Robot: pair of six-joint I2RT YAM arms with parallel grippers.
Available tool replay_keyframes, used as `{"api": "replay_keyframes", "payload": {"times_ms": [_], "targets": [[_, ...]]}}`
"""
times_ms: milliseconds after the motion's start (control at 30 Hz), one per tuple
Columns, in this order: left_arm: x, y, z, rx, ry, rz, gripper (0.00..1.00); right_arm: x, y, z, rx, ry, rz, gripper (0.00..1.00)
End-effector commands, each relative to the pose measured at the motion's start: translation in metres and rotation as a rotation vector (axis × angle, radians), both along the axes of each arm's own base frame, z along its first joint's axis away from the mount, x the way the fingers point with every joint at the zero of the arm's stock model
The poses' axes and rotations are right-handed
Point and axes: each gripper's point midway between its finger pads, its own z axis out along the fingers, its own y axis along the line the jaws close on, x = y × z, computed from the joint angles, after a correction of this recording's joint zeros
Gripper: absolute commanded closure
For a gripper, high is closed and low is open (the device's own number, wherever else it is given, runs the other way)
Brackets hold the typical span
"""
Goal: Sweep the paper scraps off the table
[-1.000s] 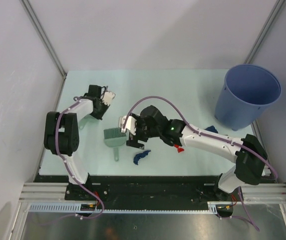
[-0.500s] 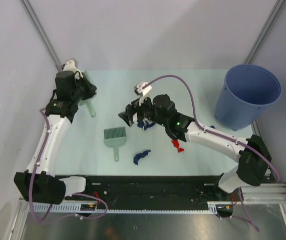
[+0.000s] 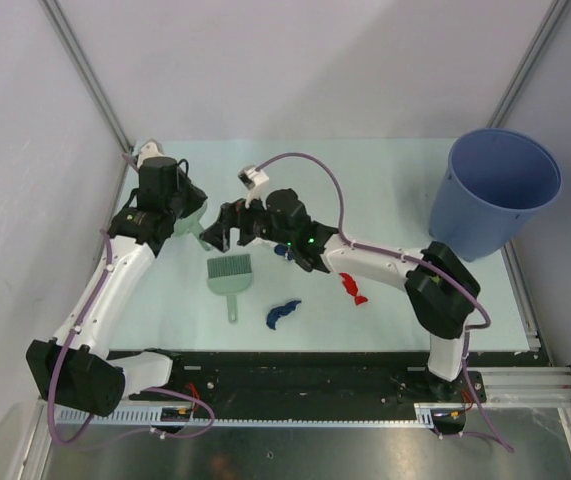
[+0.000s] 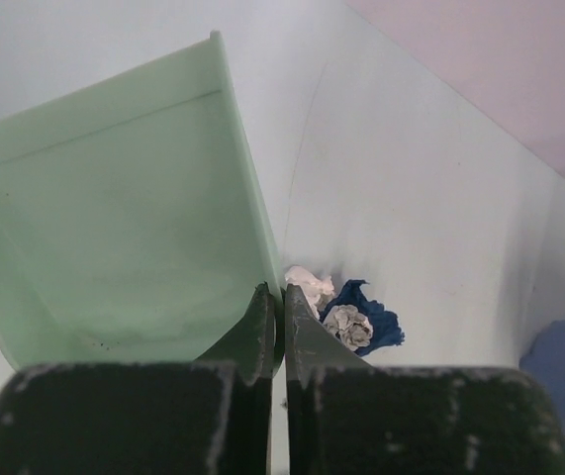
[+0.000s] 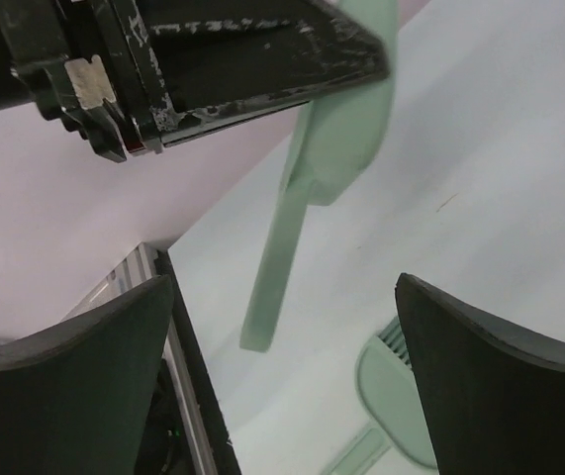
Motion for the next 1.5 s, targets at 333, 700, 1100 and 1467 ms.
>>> {"api": "replay_keyframes", "payload": {"times_ms": [333,700,1100,1467], "targets": [[-0.002,0.009,0.014,-0.035,-0.046,0.081,1.00,0.000,0.044,-0.021,-0.059,0.070,0.150,0.65],[0.005,0.003,0.011,0.038,-0.041,-0.003,0.46,0.027,-0.011,-0.019,-0.067,0.144,0.134,1.00],[0.013,-0.057,0.026,0.369,-0.186,-0.695,0.00,0.124,-0.197,-0.061,-0.151,0.345,-0.234,1.00],[-0.066,-0.074,-0.090,0.992,-0.254,-1.388,0.06,0.166,-0.266,-0.130,-0.055,0.595,-0.340,1.00]]}}
